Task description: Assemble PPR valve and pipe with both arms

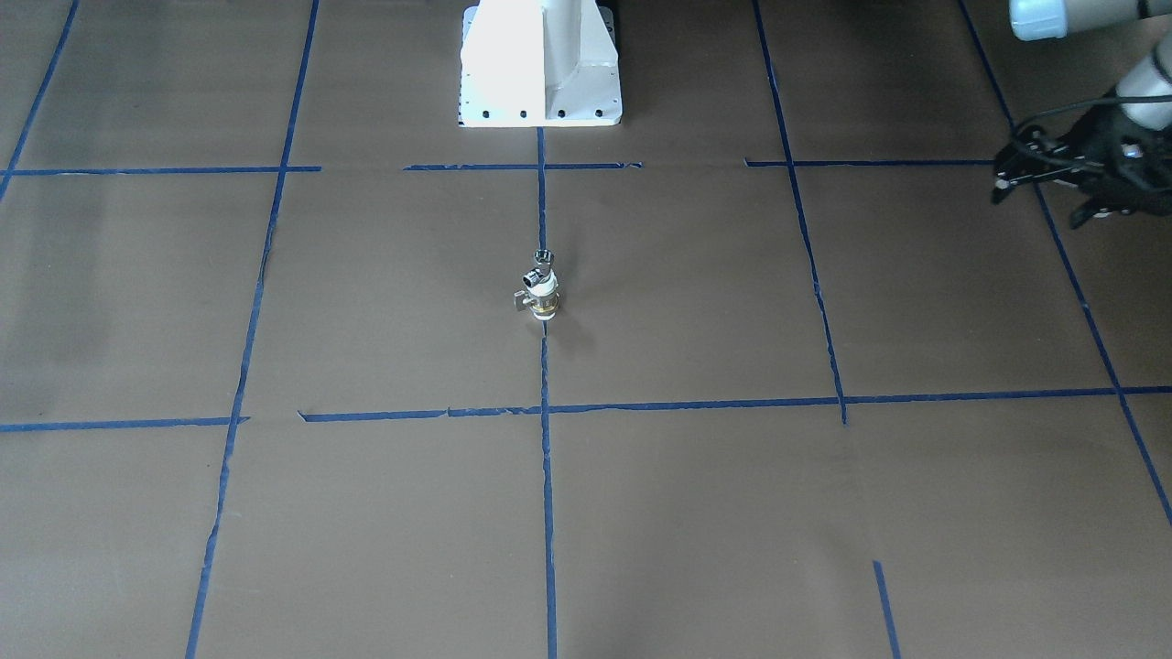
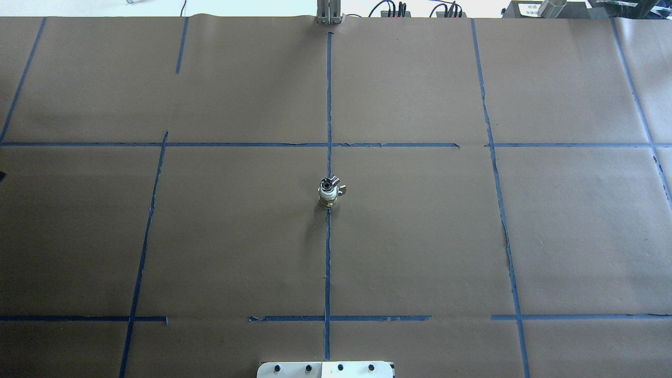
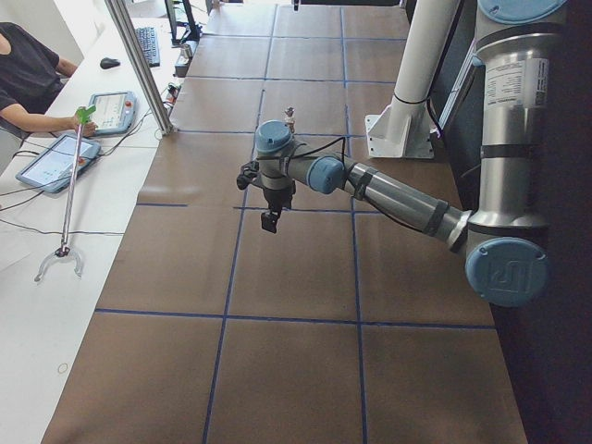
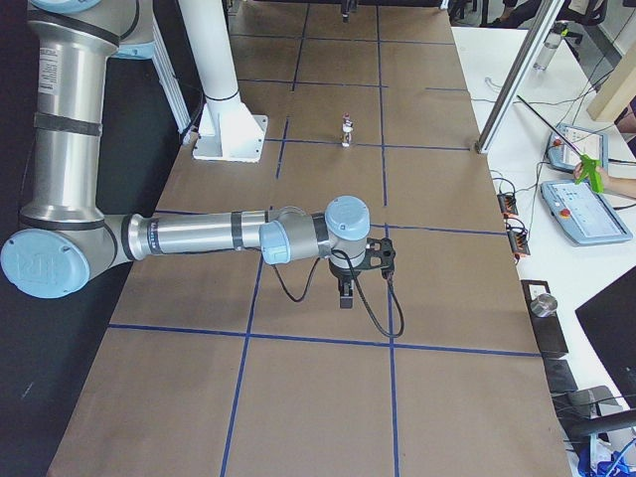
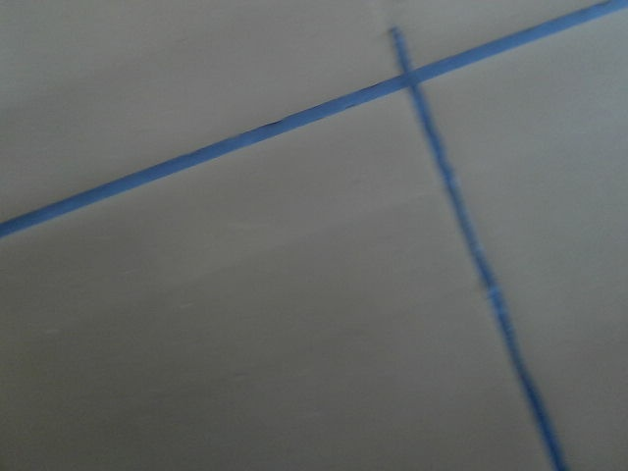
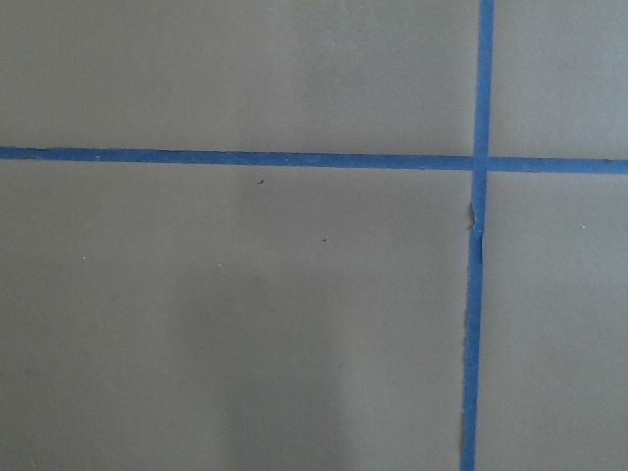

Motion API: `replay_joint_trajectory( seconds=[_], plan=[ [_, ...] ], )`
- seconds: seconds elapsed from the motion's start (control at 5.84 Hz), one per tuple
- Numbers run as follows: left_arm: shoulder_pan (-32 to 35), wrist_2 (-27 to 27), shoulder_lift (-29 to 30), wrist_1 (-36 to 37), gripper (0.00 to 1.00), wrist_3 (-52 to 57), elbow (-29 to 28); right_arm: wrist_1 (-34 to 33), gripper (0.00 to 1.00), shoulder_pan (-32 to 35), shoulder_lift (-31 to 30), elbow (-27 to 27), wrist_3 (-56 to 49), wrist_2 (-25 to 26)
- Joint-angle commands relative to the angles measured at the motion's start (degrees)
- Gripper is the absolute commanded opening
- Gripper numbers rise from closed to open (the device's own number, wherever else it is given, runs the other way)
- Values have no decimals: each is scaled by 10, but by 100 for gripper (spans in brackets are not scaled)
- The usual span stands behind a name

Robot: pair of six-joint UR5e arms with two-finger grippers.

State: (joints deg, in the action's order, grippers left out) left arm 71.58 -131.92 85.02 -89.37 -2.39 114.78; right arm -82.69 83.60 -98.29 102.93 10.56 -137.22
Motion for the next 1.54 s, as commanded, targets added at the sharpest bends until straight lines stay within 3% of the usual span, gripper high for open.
replay_joint_trajectory(
  seconds=[0.0,0.51,0.86,1.37],
  plan=[
    [104,-38,-29,2,100,152,-59,3,100,13,-11,-4,-22,-1],
    [126,-41,-85,2,100,153,-84,-1,100,14,-12,-4,-34,-1],
    [164,-73,-120,-5,100,154,-70,-2,100,22,-25,28,-39,-50],
    [207,-95,-111,0,100,151,-61,3,100,24,-65,37,-49,-32]
  ],
)
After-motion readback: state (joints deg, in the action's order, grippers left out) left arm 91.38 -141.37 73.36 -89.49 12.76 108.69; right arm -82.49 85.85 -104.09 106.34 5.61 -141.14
